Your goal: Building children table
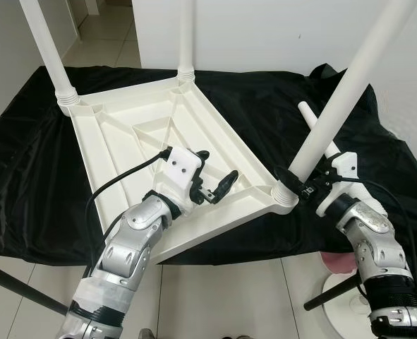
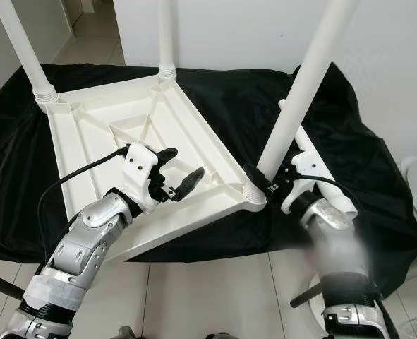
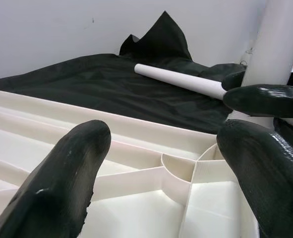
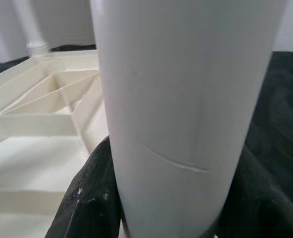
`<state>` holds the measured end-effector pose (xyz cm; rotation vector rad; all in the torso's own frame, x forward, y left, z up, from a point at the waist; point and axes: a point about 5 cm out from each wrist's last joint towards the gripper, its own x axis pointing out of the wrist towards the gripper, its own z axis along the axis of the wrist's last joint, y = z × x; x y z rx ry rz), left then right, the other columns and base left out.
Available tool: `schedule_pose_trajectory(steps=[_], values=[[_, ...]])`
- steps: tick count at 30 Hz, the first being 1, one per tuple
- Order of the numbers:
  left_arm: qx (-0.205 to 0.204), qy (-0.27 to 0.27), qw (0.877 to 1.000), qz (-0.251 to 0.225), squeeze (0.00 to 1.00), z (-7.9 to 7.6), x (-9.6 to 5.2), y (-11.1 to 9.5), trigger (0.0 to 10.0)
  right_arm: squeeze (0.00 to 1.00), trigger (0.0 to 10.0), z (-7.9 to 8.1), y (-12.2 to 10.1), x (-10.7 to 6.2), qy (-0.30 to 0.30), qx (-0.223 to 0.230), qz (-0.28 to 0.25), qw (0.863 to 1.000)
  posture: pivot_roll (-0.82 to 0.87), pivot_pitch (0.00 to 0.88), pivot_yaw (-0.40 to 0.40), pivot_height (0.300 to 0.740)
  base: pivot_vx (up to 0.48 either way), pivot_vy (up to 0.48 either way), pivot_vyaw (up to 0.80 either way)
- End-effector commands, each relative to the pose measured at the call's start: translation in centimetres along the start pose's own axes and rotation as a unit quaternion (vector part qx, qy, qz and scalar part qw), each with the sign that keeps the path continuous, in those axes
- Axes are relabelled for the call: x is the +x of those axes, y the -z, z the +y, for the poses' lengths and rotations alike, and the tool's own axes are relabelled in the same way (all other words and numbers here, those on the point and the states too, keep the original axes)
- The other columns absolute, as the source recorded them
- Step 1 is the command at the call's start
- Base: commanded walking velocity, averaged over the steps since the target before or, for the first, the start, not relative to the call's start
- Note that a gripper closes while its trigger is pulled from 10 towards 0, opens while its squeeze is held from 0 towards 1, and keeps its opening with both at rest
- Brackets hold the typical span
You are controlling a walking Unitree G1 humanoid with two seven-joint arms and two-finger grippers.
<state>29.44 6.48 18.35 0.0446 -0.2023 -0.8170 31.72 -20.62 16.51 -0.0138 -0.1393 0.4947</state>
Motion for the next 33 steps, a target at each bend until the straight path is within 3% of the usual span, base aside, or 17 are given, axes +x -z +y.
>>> schedule_pose_trajectory(steps=[1, 6, 12, 14, 15, 16, 17, 22, 25, 28, 33], values=[[0.003, -0.005, 1.000, 0.007, 0.00, 0.1, 0.0, 0.1, 10.0, 0.00, 10.0, 0.1, 0.6, 0.0, 0.023, 0.019, 0.012, 0.999, -0.01, 0.064, -0.023, 0.740, 0.000, 0.000, 0.00], [0.002, -0.006, 1.000, 0.007, 0.00, 0.0, 0.0, 0.1, 10.0, 0.00, 10.0, 0.8, 1.3, 0.4, 0.080, 0.013, 0.026, 0.996, -0.01, 0.058, -0.033, 0.740, 0.000, 0.000, 0.00], [0.002, -0.005, 1.000, 0.007, 0.00, -0.1, 0.0, 0.2, 10.0, 0.00, 10.0, 2.2, 1.6, 0.7, 0.152, 0.045, 0.029, 0.987, -0.01, 0.055, -0.036, 0.740, 0.000, 0.000, 0.00], [0.002, -0.004, 1.000, 0.006, 0.00, -0.1, 0.0, 0.2, 10.0, 0.00, 10.0, 2.8, 1.9, 0.5, 0.206, 0.065, 0.030, 0.976, -0.01, 0.046, -0.045, 0.740, 0.000, 0.000, 0.00], [0.002, -0.004, 1.000, 0.006, 0.00, -0.1, 0.0, 0.2, 10.0, 0.00, 10.0, 2.8, 1.9, 0.5, 0.206, 0.065, 0.030, 0.976, -0.01, 0.046, -0.045, 0.740, 0.000, 0.000, 0.00], [0.001, -0.006, 1.000, 0.005, 0.00, -0.2, -0.1, 0.2, 10.0, 0.00, 10.0, 3.6, 2.3, 0.1, 0.263, 0.077, 0.034, 0.961, -0.01, 0.043, -0.048, 0.740, 0.000, 0.000, 0.00], [0.001, -0.006, 1.000, 0.005, 0.00, -0.2, -0.1, 0.3, 10.0, 0.00, 10.0, 4.1, 2.4, -0.1, 0.284, 0.083, 0.035, 0.954, -0.01, 0.042, -0.048, 0.740, 0.000, 0.000, 0.00], [0.000, -0.007, 1.000, 0.005, 0.00, -0.2, -0.1, 0.3, 10.0, 0.00, 10.0, 4.9, 2.2, -0.4, 0.326, 0.076, 0.029, 0.942, -0.01, 0.040, -0.048, 0.740, 0.000, 0.000, 0.00], [0.002, -0.005, 1.000, 0.005, 0.00, -0.3, 0.0, 0.3, 10.0, 0.00, 10.0, 5.7, 2.1, -0.7, 0.390, 0.086, 0.031, 0.916, -0.01, 0.031, -0.050, 0.740, 0.000, 0.000, 0.00], [0.001, -0.005, 1.000, 0.005, 0.00, -0.3, 0.0, 0.3, 10.0, 0.00, 10.0, 6.3, 1.9, -0.7, 0.404, 0.093, 0.035, 0.909, -0.01, 0.026, -0.048, 0.740, 0.000, 0.000, 0.00], [-0.002, -0.002, 1.000, 0.004, 0.00, -0.3, 0.1, 0.3, 10.0, 0.00, 10.0, 6.9, 1.6, -0.4, 0.389, 0.096, 0.035, 0.916, -0.02, 0.022, -0.044, 0.740, 0.000, 0.000, 0.00]])
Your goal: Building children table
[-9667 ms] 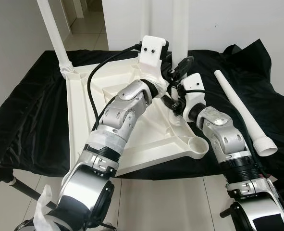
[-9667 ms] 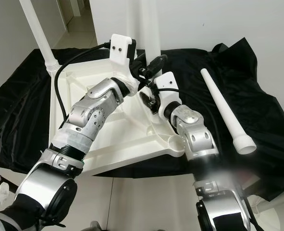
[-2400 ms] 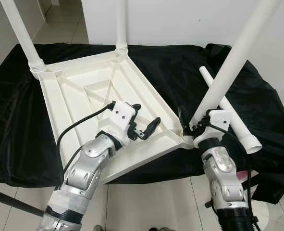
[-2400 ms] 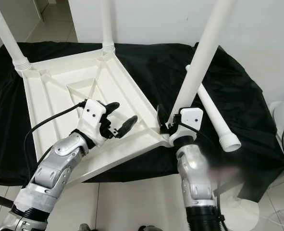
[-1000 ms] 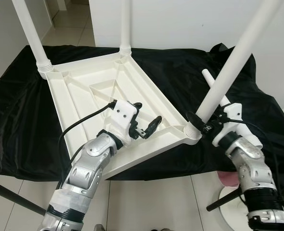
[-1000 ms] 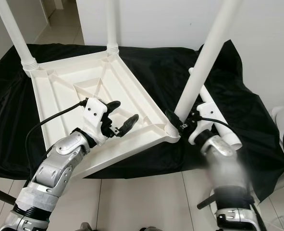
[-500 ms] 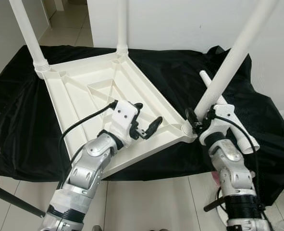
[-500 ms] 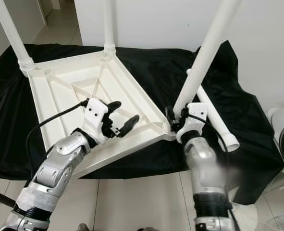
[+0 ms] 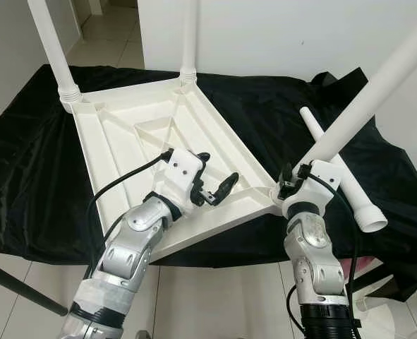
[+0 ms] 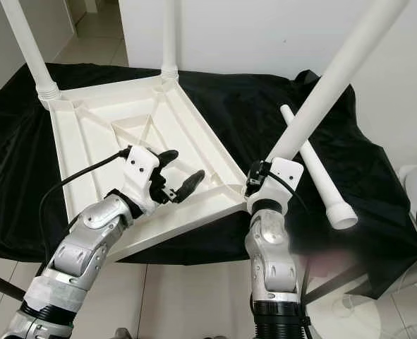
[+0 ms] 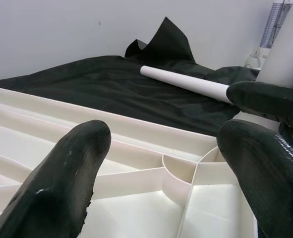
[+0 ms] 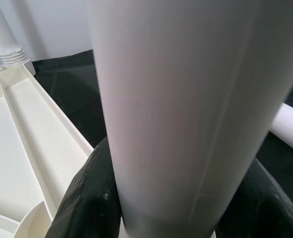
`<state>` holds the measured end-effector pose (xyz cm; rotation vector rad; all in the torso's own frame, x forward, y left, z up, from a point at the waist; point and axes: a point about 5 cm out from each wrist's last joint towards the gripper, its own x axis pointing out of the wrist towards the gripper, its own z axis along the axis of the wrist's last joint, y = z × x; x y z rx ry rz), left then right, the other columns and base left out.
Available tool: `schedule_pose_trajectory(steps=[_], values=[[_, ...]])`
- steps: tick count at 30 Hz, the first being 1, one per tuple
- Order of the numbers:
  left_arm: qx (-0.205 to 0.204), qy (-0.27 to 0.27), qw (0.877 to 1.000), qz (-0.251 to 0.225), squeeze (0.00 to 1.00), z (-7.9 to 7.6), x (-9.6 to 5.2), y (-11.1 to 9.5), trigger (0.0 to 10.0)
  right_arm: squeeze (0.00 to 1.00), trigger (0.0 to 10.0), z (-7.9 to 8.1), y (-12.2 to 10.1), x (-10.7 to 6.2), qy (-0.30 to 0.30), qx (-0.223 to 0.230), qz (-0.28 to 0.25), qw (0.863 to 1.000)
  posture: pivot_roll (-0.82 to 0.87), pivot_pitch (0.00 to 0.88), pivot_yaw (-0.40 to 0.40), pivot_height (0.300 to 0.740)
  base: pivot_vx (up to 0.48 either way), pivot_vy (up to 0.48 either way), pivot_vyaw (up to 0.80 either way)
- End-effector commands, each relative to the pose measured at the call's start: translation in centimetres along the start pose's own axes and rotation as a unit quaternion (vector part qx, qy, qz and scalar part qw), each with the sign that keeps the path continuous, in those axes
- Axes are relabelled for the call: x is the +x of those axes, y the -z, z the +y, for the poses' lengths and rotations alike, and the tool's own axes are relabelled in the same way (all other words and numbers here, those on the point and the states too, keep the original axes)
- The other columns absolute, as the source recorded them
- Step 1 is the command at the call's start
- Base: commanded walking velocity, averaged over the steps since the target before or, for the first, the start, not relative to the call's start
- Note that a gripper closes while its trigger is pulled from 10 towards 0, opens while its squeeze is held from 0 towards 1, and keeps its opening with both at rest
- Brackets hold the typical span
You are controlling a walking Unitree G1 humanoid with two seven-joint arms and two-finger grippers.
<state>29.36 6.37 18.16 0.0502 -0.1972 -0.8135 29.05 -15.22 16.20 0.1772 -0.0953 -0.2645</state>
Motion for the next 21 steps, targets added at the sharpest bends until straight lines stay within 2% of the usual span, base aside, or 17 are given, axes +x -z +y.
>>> schedule_pose_trajectory(steps=[1, 9, 12, 16, 21], values=[[-0.004, 0.001, 1.000, 0.001, 0.00, -0.2, 0.1, 0.1, 10.0, 0.00, 10.0, 0.0, 1.6, -0.9, 0.020, 0.009, 0.040, 0.999, -0.02, 0.022, -0.044, 0.740, 0.000, 0.000, 0.00], [-0.009, 0.006, 1.000, 0.000, 0.00, -0.4, 0.2, 0.1, 10.0, 0.00, 10.0, -0.4, 1.4, 0.1, 0.017, -0.001, 0.049, 0.999, -0.02, 0.029, -0.039, 0.740, 0.000, 0.000, 0.00], [-0.010, 0.005, 1.000, 0.001, 0.00, -0.4, 0.2, 0.2, 10.0, 0.00, 10.0, -0.3, 1.2, 0.9, -0.014, -0.009, 0.074, 0.997, -0.03, 0.036, -0.037, 0.740, 0.000, 0.000, 0.00], [-0.010, 0.005, 1.000, 0.001, 0.00, -0.4, 0.2, 0.2, 10.0, 0.00, 10.0, -0.4, 1.3, 1.7, -0.022, -0.009, 0.101, 0.995, -0.03, 0.039, -0.041, 0.740, 0.000, 0.000, 0.00], [-0.013, 0.002, 1.000, 0.001, 0.00, -0.4, 0.2, 0.2, 10.0, 0.00, 10.0, -0.3, 1.2, 2.1, -0.029, -0.012, 0.105, 0.994, -0.03, 0.043, -0.043, 0.740, 0.000, 0.000, 0.00]])
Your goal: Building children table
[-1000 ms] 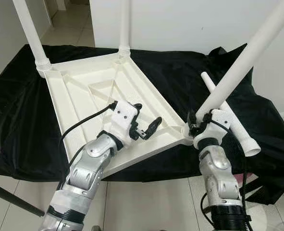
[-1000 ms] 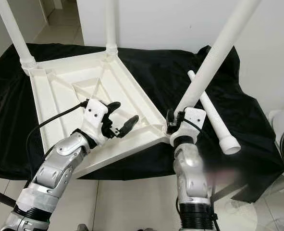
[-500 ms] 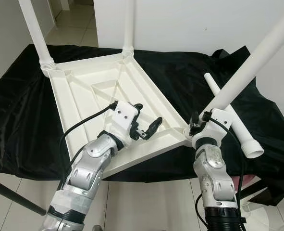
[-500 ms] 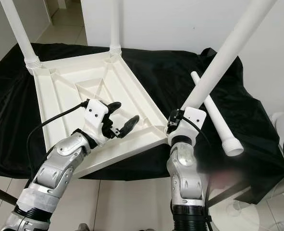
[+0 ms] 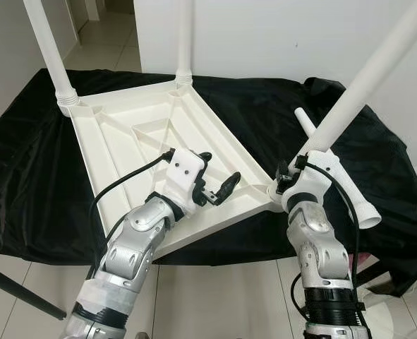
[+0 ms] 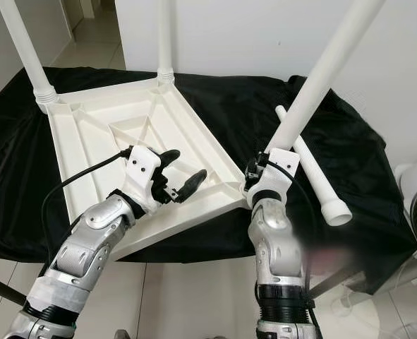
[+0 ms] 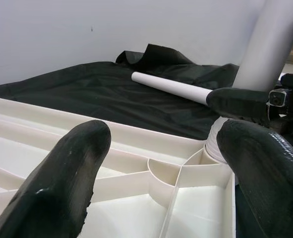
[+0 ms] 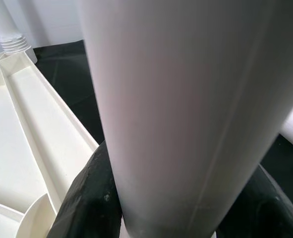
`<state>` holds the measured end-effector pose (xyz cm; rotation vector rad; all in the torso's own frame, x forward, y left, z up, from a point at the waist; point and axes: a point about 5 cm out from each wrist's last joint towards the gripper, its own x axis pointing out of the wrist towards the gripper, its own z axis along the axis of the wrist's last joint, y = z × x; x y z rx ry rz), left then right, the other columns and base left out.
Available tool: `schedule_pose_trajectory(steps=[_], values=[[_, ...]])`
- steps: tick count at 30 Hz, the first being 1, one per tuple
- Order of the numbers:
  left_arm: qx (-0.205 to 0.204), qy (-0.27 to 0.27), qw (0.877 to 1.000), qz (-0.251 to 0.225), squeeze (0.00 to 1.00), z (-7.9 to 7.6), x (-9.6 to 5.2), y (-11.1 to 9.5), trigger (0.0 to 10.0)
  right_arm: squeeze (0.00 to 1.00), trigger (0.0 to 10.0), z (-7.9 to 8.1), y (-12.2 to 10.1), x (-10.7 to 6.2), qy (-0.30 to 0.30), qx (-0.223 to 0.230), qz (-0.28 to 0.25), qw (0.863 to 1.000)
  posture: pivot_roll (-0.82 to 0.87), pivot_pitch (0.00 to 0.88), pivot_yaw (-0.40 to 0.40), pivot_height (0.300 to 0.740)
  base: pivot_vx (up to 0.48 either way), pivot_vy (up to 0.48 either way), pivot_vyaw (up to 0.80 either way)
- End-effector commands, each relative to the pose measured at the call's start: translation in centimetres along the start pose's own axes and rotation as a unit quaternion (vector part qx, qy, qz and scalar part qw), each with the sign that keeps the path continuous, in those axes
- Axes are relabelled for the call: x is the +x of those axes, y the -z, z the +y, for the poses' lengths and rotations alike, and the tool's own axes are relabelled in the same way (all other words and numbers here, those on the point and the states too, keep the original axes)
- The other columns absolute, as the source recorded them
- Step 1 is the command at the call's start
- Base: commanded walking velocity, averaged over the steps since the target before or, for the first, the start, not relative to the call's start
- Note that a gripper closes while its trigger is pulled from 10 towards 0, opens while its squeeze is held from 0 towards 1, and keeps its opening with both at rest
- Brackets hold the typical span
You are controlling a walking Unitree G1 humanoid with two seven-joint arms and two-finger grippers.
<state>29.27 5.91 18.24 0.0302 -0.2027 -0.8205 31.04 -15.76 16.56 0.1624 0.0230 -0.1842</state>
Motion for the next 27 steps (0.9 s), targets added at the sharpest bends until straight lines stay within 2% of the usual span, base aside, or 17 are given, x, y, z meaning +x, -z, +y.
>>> schedule_pose_trajectory(steps=[1, 10, 17, 22, 27], values=[[-0.006, -0.002, 1.000, 0.007, 0.00, 0.0, -0.1, 0.3, 10.0, 0.00, 10.0, -0.3, 1.4, 0.3, 0.003, -0.003, 0.056, 0.998, -0.02, 0.049, -0.046, 0.740, 0.000, 0.000, 0.00], [-0.008, -0.006, 1.000, 0.006, 0.00, 0.0, -0.1, 0.2, 10.0, 0.00, 10.0, -0.3, 1.4, 0.9, -0.007, -0.024, 0.090, 0.996, -0.03, 0.056, -0.046, 0.740, 0.000, 0.000, 0.00], [-0.009, -0.008, 1.000, 0.007, 0.00, 0.0, -0.1, 0.2, 10.0, 0.00, 10.0, -0.6, 1.2, 1.1, -0.005, -0.041, 0.085, 0.996, -0.02, 0.061, -0.045, 0.740, 0.000, 0.000, 0.00], [-0.009, -0.009, 1.000, 0.007, 0.00, 0.0, -0.1, 0.2, 10.0, 0.00, 10.0, -0.7, 1.3, 0.7, 0.004, -0.038, 0.069, 0.997, -0.02, 0.063, -0.044, 0.740, 0.000, 0.000, 0.00], [-0.010, -0.009, 1.000, 0.007, 0.00, 0.1, -0.1, 0.2, 10.0, 0.00, 10.0, -0.3, 1.2, 0.0, 0.029, -0.003, 0.049, 0.998, -0.03, 0.066, -0.041, 0.740, 0.000, 0.000, 0.00]])
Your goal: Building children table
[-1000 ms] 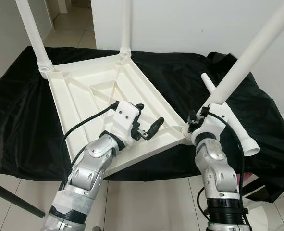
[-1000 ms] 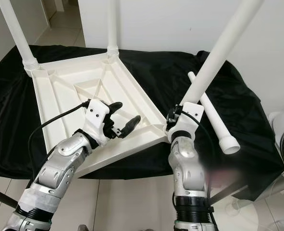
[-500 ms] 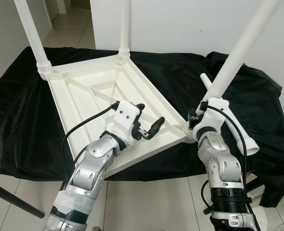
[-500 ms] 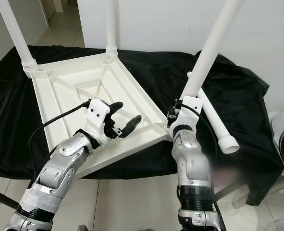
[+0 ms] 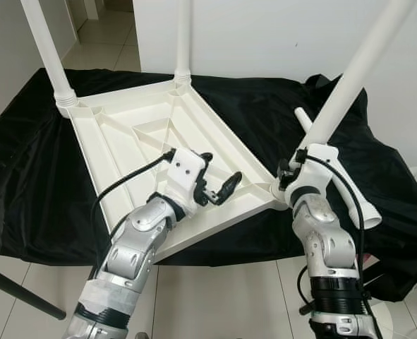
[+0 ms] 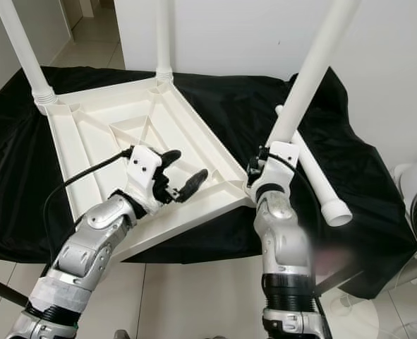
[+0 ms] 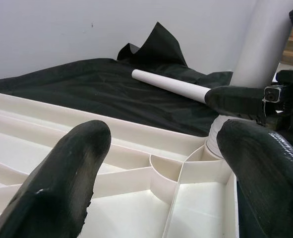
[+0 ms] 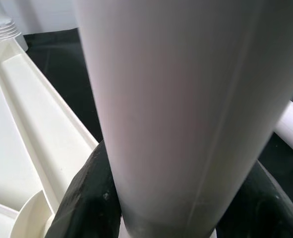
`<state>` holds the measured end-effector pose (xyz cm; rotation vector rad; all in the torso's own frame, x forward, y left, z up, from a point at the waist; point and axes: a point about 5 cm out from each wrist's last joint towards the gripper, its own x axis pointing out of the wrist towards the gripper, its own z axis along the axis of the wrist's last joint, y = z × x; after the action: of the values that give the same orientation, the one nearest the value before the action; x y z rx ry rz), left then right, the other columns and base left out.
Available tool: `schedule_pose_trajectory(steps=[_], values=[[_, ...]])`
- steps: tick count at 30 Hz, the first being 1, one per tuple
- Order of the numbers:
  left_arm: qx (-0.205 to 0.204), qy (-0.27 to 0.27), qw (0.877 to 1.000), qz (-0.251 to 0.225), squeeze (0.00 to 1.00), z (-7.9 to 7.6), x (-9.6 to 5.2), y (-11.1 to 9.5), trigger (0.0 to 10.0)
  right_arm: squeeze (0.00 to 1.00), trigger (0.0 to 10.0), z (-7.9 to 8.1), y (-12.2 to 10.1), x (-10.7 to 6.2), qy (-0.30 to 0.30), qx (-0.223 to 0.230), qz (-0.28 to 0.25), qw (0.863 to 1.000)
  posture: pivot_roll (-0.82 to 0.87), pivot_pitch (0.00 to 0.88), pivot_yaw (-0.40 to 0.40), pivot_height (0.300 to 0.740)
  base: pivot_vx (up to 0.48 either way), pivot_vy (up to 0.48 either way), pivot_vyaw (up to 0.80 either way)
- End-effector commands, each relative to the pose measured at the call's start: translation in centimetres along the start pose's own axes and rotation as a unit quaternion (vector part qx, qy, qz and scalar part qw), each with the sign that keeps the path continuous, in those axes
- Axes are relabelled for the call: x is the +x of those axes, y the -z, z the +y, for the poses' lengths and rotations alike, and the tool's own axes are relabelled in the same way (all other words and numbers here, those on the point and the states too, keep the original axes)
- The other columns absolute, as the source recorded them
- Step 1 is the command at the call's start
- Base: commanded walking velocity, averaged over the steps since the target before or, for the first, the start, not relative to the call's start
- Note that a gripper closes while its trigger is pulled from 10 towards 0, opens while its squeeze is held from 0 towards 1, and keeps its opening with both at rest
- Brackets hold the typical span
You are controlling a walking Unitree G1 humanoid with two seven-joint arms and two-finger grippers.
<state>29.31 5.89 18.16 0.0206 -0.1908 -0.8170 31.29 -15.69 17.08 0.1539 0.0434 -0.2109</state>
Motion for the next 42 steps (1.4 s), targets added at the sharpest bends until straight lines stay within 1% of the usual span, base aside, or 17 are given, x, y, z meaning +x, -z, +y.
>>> schedule_pose_trajectory(steps=[1, 2, 3, 4, 6, 11, 12, 13, 23, 26, 30, 34, 35, 36, 38, 39, 42], values=[[-0.004, -0.006, 1.000, 0.003, 0.00, 0.1, -0.1, 0.1, 10.0, 0.00, 10.0, -0.2, 1.6, -0.5, 0.019, 0.016, 0.031, 0.999, -0.03, 0.066, -0.041, 0.740, 0.000, 0.000, 0.00], [-0.004, -0.006, 1.000, 0.003, 0.00, 0.0, -0.1, 0.0, 10.0, 0.43, 10.0, 0.1, 1.5, -0.5, 0.016, 0.023, 0.023, 0.999, -0.03, 0.067, -0.040, 0.740, 0.000, 0.000, 0.00], [-0.004, -0.006, 1.000, 0.003, 0.00, 0.0, -0.1, 0.0, 10.0, 0.43, 10.0, 0.1, 1.5, -0.5, 0.016, 0.023, 0.023, 0.999, -0.03, 0.067, -0.040, 0.740, 0.000, 0.000, 0.00], [-0.005, -0.005, 1.000, 0.002, 0.00, 0.0, -0.1, 0.0, 10.0, 0.96, 10.0, 0.2, 1.2, -0.6, 0.016, 0.026, 0.013, 0.999, -0.03, 0.067, -0.038, 0.740, 0.000, 0.000, 0.00], [-0.005, -0.005, 1.000, 0.002, 0.00, -0.1, 0.0, 0.0, 10.0, 1.00, 10.0, 0.3, 1.0, -0.5, 0.005, 0.030, 0.002, 1.000, -0.03, 0.067, -0.038, 0.740, 0.000, 0.000, 0.00], [-0.007, -0.001, 1.000, 0.002, 0.00, -0.3, 0.0, 0.0, 10.0, 1.00, 10.0, 0.2, 0.3, -0.3, -0.019, 0.023, -0.022, 0.999, -0.03, 0.068, -0.037, 0.740, 0.000, 0.000, 0.00], [-0.008, 0.002, 1.000, 0.003, 0.00, -0.3, 0.0, 0.0, 10.0, 0.93, 10.0, 0.0, -0.1, -0.2, -0.034, 0.015, -0.033, 0.999, -0.03, 0.067, -0.036, 0.740, 0.000, 0.000, 0.00], [-0.008, 0.003, 1.000, 0.003, 0.00, -0.4, 0.0, 0.0, 10.0, 0.00, 10.0, -0.2, -0.3, 0.0, -0.053, 0.006, -0.042, 0.998, -0.03, 0.068, -0.036, 0.740, 0.000, 0.000, 0.00], [-0.008, 0.009, 1.000, 0.003, 0.00, -0.7, 0.2, 0.0, 10.0, 0.00, 10.0, -1.0, -0.9, 0.5, -0.128, -0.033, -0.065, 0.989, -0.04, 0.068, -0.033, 0.740, 0.000, 0.000, 0.00], [-0.008, 0.014, 1.000, 0.003, 0.00, -0.9, 0.3, 0.0, 10.0, 0.00, 10.0, -1.4, -1.1, 0.9, -0.183, -0.067, -0.075, 0.978, -0.03, 0.065, -0.033, 0.740, 0.000, 0.000, 0.00], [-0.006, 0.020, 1.000, 0.004, 0.00, -1.1, 0.3, 0.0, 10.0, 0.00, 10.0, -2.2, -0.8, 1.5, -0.284, -0.119, -0.067, 0.949, -0.04, 0.062, -0.028, 0.740, 0.000, 0.000, 0.00], [-0.007, 0.023, 1.000, 0.004, 0.00, -1.3, 0.4, 0.0, 10.0, 0.00, 10.0, -2.8, -0.4, 1.9, -0.319, -0.144, -0.058, 0.935, -0.04, 0.060, -0.025, 0.740, 0.000, 0.000, 0.00], [-0.008, 0.025, 1.000, 0.004, 0.00, -1.3, 0.4, 0.0, 10.0, 0.00, 9.4, -3.1, -0.3, 2.0, -0.322, -0.149, -0.054, 0.933, -0.04, 0.060, -0.025, 0.740, 0.000, 0.000, 0.00], [-0.008, 0.025, 1.000, 0.004, 0.00, -1.4, 0.5, -0.1, 10.0, 0.00, 4.3, -3.3, -0.1, 2.2, -0.325, -0.152, -0.051, 0.932, -0.04, 0.061, -0.027, 0.740, 0.000, 0.000, 0.00], [-0.008, 0.026, 1.000, 0.004, 0.00, -1.4, 0.5, -0.1, 10.0, 0.00, 4.3, -3.4, -0.1, 2.3, -0.327, -0.154, -0.049, 0.931, -0.04, 0.061, -0.026, 0.740, 0.000, 0.000, 0.00], [-0.008, 0.026, 1.000, 0.003, 0.00, -1.4, 0.5, -0.1, 10.0, 0.00, 0.0, -3.6, 0.1, 2.3, -0.326, -0.150, -0.047, 0.932, -0.04, 0.062, -0.026, 0.740, 0.000, 0.000, 0.00], [-0.009, 0.026, 1.000, 0.004, 0.00, -1.3, 0.5, -0.1, 10.0, 0.00, 0.0, -3.9, 0.3, 2.3, -0.331, -0.144, -0.044, 0.932, -0.04, 0.062, -0.024, 0.740, 0.000, 0.000, 0.00]])
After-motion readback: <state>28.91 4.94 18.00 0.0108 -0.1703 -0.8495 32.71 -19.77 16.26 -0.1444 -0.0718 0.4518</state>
